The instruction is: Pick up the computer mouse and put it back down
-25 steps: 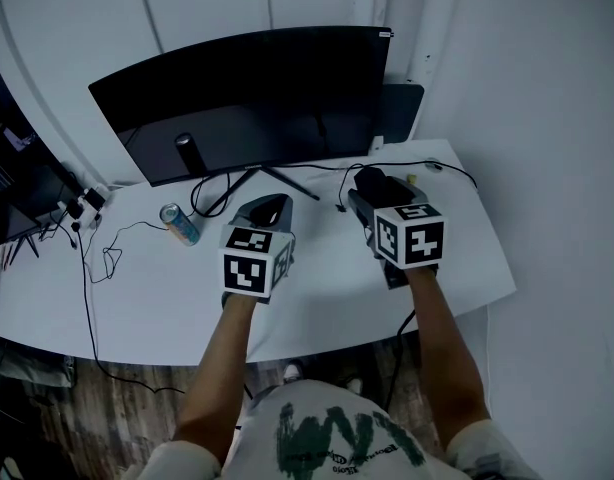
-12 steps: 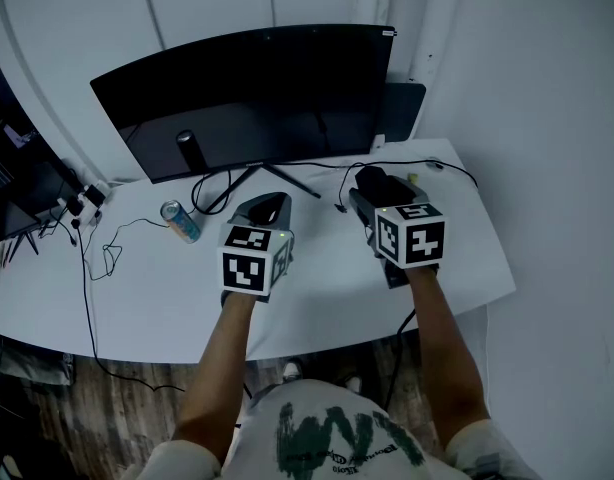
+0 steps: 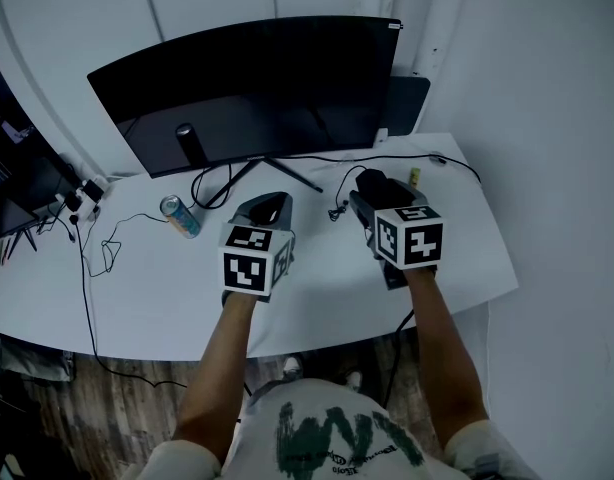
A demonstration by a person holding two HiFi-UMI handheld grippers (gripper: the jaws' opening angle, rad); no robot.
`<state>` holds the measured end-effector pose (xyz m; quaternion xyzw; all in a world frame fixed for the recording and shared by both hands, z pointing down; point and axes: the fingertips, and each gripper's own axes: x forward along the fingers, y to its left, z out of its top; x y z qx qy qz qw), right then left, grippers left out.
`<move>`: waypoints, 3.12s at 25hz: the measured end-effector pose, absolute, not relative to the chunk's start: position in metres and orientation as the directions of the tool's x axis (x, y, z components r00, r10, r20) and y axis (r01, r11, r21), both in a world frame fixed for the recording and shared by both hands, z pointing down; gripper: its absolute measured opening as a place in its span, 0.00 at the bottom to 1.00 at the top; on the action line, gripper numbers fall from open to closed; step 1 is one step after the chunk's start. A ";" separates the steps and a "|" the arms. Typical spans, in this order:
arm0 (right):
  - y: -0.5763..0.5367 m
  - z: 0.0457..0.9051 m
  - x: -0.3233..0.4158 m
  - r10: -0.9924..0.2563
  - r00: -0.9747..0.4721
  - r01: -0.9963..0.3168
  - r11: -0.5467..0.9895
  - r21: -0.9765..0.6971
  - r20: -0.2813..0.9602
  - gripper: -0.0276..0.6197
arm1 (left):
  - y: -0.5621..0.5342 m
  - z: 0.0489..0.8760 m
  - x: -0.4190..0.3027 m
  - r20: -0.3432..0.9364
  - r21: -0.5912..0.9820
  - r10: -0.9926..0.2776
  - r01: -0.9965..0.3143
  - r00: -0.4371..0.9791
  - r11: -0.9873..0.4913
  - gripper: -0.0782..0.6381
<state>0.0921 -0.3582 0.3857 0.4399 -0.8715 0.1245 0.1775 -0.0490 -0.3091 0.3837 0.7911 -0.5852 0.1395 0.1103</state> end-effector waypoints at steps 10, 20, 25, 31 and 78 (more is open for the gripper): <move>-0.359 0.433 0.084 -0.695 -0.526 -0.824 0.559 -0.091 0.491 0.53 | -0.314 0.411 -0.058 0.386 0.044 -0.873 -0.951 0.297 -0.305 0.11; -0.358 0.501 0.091 -0.656 -0.470 -0.853 0.508 -0.115 0.591 0.53 | -0.320 0.449 -0.056 0.431 0.095 -0.833 -0.936 0.346 -0.339 0.11; -0.358 0.535 0.095 -0.631 -0.448 -0.865 0.485 -0.127 0.633 0.53 | -0.325 0.465 -0.051 0.448 0.104 -0.813 -0.925 0.371 -0.365 0.11; -0.356 0.571 0.097 -0.595 -0.436 -0.866 0.482 -0.134 0.675 0.53 | -0.328 0.486 -0.046 0.481 0.114 -0.778 -0.909 0.404 -0.401 0.11; -0.362 0.492 0.090 -0.641 -0.492 -0.835 0.538 -0.111 0.590 0.40 | -0.324 0.421 -0.073 0.410 0.048 -0.857 -0.945 0.314 -0.324 0.11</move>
